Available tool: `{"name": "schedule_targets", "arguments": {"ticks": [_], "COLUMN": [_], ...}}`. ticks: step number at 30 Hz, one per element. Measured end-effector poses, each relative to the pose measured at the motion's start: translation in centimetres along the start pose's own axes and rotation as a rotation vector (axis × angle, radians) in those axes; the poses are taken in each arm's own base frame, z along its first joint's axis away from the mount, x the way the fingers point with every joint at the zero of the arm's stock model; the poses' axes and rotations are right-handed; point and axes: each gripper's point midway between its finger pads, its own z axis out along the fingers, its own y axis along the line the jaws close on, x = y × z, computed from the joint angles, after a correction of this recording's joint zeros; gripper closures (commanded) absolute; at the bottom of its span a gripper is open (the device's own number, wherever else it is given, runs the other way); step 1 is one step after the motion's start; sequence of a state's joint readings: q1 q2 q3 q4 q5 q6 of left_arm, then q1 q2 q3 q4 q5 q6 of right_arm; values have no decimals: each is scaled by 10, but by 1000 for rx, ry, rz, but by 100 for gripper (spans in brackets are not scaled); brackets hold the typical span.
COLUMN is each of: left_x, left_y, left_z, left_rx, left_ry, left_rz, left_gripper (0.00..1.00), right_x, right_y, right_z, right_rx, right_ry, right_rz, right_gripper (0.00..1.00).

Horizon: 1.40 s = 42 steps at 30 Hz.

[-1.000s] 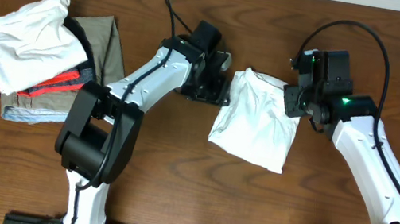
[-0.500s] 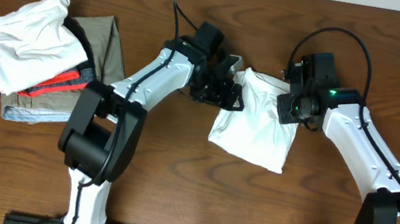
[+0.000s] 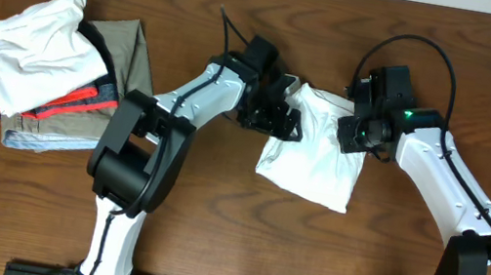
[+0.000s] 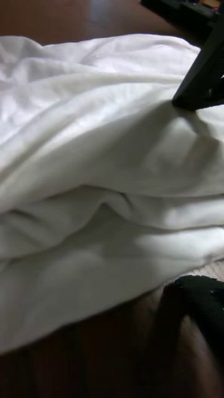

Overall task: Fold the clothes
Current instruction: 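Grasp the folded white bundle's top edge with both grippers, then carry the white bundle left with the left gripper onto the clothes stack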

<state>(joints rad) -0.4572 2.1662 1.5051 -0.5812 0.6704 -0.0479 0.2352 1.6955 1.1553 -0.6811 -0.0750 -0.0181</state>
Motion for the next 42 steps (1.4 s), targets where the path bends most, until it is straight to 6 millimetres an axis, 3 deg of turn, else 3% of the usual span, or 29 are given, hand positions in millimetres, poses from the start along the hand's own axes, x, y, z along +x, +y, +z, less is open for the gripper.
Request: {"name": "schedule_targets", "arguments": {"ticks": [6,12,17,26,30,33,37,42], "left_x": [9,22,25,27,44,57,61,47], "left_y": [-17,-32,-31,-24,2,28,59,92], "left_z": [13,28,35,32,4,-34,-101,-192], "left_rx": [5,1,-7,-49,-225,-363,-527,-759], "left_ry": [40,86,99,107,174,222,220,86], "left_rz": [26,60,60,55,-8,-56,-62,-39], "left_gripper": [27,50,93,94,94,94,94,93], "right_x": [0,10,20,20,14,3,-9,-13], "right_y": [0,0,0,0,-2,-4,-7,-5], "right_z": [1,12,23,23,14,-8,-44,-75], "right_rx": [-2,-5,-8,-9,-8,-5,0,3], "right_ry": [0,27,67,65,34,-34,-131,-205], "right_rz": [6,10,16,16,21,26,30,24], "right_gripper": [56,57,58,58,57,57,57,56]}}
